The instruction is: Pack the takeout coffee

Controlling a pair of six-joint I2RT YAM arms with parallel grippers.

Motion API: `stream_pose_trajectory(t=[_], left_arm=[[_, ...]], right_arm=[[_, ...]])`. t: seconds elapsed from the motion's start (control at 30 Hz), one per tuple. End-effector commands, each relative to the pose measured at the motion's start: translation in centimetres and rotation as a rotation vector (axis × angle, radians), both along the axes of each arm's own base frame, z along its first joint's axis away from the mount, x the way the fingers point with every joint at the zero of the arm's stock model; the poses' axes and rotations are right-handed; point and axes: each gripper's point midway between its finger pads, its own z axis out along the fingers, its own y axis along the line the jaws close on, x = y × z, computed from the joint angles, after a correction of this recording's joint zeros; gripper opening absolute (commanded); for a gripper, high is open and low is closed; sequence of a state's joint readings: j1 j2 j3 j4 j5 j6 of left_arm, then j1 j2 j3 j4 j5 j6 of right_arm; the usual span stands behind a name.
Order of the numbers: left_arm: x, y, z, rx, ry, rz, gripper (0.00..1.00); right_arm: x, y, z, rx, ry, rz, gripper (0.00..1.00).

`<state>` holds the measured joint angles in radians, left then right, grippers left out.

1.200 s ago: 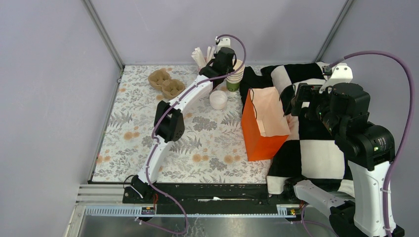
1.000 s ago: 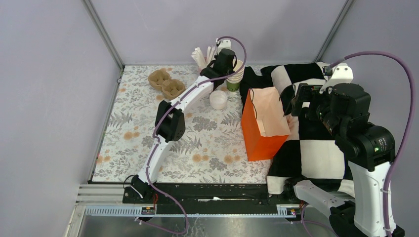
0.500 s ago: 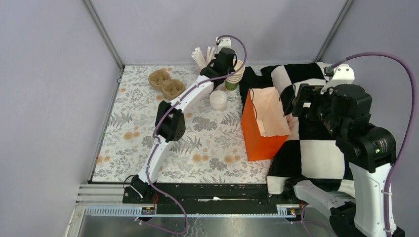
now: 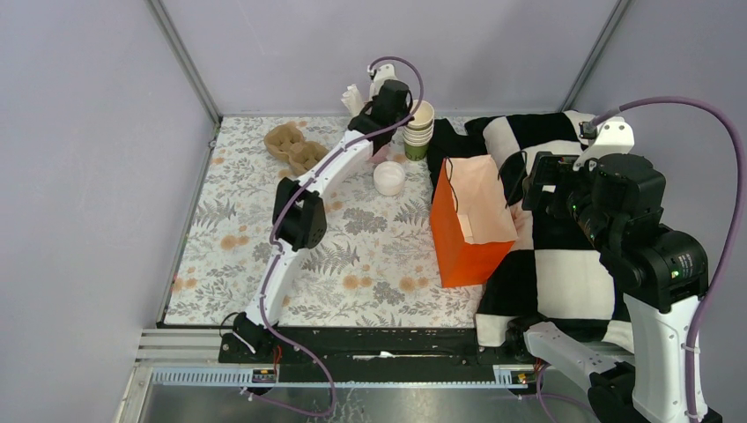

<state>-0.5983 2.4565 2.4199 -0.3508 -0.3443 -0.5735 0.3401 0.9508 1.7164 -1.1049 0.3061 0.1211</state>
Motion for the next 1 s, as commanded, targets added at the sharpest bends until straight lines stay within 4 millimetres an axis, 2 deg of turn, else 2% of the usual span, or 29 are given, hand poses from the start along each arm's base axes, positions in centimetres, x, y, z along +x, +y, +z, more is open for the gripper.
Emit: stream_pose_trajectory(t=[0.0, 0.4, 0.57, 0.67, 0.77, 0.8, 0.83, 0.87, 0.93, 0.97], left_arm=[[-0.1, 1.2, 11.0, -0.206, -0.152, 0.013, 0.0], [-1.8, 2.9, 19.2, -0.234, -0.292, -0.004, 0.0], [-4.5, 3.8, 24.8, -0.239, -0.379, -0.061, 0.0], [-7.0, 5.3, 26.4, -0.175, -0.372, -0.093, 0.0], [-10.6, 6.9, 25.8, -0.089, -0.317, -0.16, 0.0], [-11.8, 7.3, 23.8, -0.05, -0.273, -0.187, 0.0], [-13.3, 8.0, 23.4, -0.032, -0.259, -0.207, 0.0], [-15.5, 9.3, 23.9, -0.024, -0.262, -0.219, 0.0], [-18.4, 11.2, 22.3, -0.001, -0.213, -0.234, 0.0], [-19.7, 12.1, 20.7, 0.002, -0.171, -0.238, 0.0]], right_arm=[[0.7, -0.2, 1.2, 0.013, -0.05, -0.021, 1.0], [0.7, 0.0, 1.7, 0.018, -0.066, -0.009, 1.0], [0.5, 0.1, 2.1, 0.024, -0.073, -0.001, 1.0], [0.3, 0.5, 2.3, 0.034, -0.075, 0.024, 1.0], [0.2, 1.7, 2.0, 0.071, -0.068, 0.078, 1.0], [0.1, 2.1, 1.8, 0.082, -0.063, 0.099, 1.0], [0.2, 2.5, 1.6, 0.093, -0.057, 0.115, 1.0], [0.2, 2.9, 1.5, 0.104, -0.053, 0.127, 1.0], [0.3, 3.5, 1.5, 0.122, -0.048, 0.153, 1.0], [0.4, 3.8, 1.5, 0.133, -0.047, 0.162, 1.0]])
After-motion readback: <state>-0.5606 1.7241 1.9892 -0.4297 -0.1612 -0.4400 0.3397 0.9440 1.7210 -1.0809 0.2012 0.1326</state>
